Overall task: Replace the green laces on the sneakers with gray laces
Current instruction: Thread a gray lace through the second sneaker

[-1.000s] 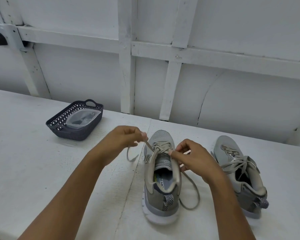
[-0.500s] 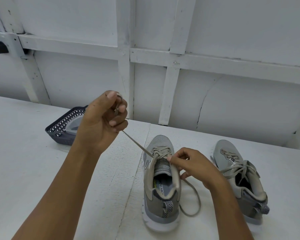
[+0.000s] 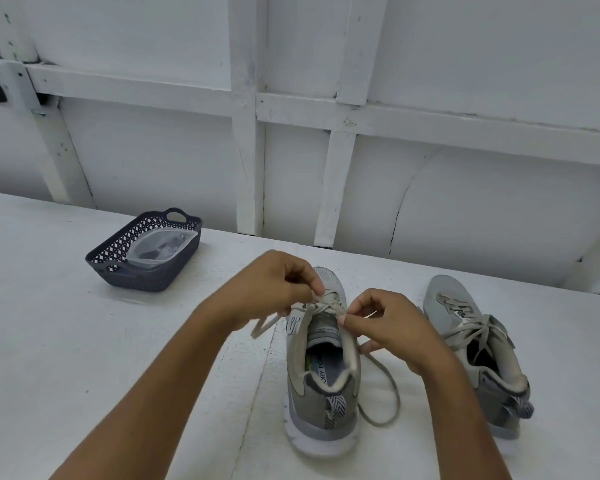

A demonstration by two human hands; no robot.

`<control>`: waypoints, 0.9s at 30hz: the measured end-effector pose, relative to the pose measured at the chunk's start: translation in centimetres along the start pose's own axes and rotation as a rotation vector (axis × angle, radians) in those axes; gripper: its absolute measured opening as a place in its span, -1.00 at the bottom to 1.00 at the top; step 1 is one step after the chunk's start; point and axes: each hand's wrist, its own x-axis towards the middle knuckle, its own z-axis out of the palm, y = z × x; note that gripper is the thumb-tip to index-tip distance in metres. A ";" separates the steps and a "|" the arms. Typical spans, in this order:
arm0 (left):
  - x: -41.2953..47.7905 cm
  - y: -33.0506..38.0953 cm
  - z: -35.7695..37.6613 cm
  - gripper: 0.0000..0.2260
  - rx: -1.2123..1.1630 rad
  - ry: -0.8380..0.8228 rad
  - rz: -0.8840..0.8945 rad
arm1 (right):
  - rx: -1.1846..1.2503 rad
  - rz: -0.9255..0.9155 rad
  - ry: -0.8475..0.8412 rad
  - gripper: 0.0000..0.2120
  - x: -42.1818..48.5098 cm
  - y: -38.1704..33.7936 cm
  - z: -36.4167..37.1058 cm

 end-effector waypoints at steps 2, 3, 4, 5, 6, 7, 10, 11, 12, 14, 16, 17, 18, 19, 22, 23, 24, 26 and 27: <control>0.3 -0.2 1.1 -0.95 0.067 0.024 0.010 | -0.014 0.000 0.023 -0.89 -0.1 0.0 0.1; 0.5 -0.3 1.5 -0.94 0.099 0.044 0.028 | -0.008 0.005 0.032 -0.91 -0.2 0.0 0.1; 0.6 -0.5 1.9 -0.94 0.143 0.055 0.052 | 0.012 0.011 0.037 -0.92 -0.2 0.0 0.1; 0.7 -0.6 2.2 -0.94 0.203 0.056 0.076 | 0.039 0.022 0.041 -0.92 -0.2 0.0 0.1; 0.6 -0.6 2.5 -0.91 0.285 0.046 0.097 | 0.065 0.034 0.047 -0.91 -0.2 0.0 0.1; 0.7 -0.7 2.7 -0.87 0.365 0.030 0.111 | 0.084 0.045 0.052 -0.91 -0.1 0.0 0.1; 0.7 -0.7 3.3 -0.82 0.508 -0.010 0.126 | 0.119 0.059 0.049 -0.90 -0.2 0.1 0.1; 0.7 -0.7 3.5 -0.83 0.525 -0.006 0.124 | 0.133 0.064 0.043 -0.89 -0.2 0.1 0.0; 0.7 -0.7 3.7 -0.84 0.529 0.003 0.122 | 0.144 0.070 0.038 -0.89 -0.3 0.1 0.0; 0.7 -0.7 4.0 -0.86 0.517 0.029 0.133 | 0.157 0.080 0.031 -0.91 -0.3 0.2 -0.2; 0.6 -0.7 4.2 -0.86 0.498 0.048 0.147 | 0.166 0.093 0.028 -0.91 -0.3 0.3 -0.3; 0.6 -0.7 4.3 -0.85 0.498 0.056 0.155 | 0.173 0.103 0.026 -0.91 -0.3 0.3 -0.4; 0.6 -0.8 4.4 -0.85 0.505 0.063 0.163 | 0.183 0.114 0.023 -0.90 -0.3 0.3 -0.5; 0.6 -0.8 4.5 -0.85 0.515 0.073 0.171 | 0.192 0.124 0.020 -0.90 -0.3 0.4 -0.5; 0.7 -1.0 4.9 -0.84 0.579 0.082 0.191 | 0.213 0.143 0.009 -0.90 -0.3 0.4 -0.6; 0.7 -1.1 5.1 -0.84 0.593 0.082 0.198 | 0.215 0.145 0.005 -0.89 -0.3 0.4 -0.6; 0.7 -1.2 5.2 -0.84 0.585 0.085 0.202 | 0.217 0.144 0.000 -0.89 -0.3 0.4 -0.6; 0.6 -1.3 5.2 -0.85 0.510 0.113 0.200 | 0.220 0.146 -0.006 -0.87 -0.3 0.4 -0.6; 0.6 -1.3 5.2 -0.86 0.473 0.128 0.196 | 0.222 0.148 -0.008 -0.86 -0.3 0.4 -0.7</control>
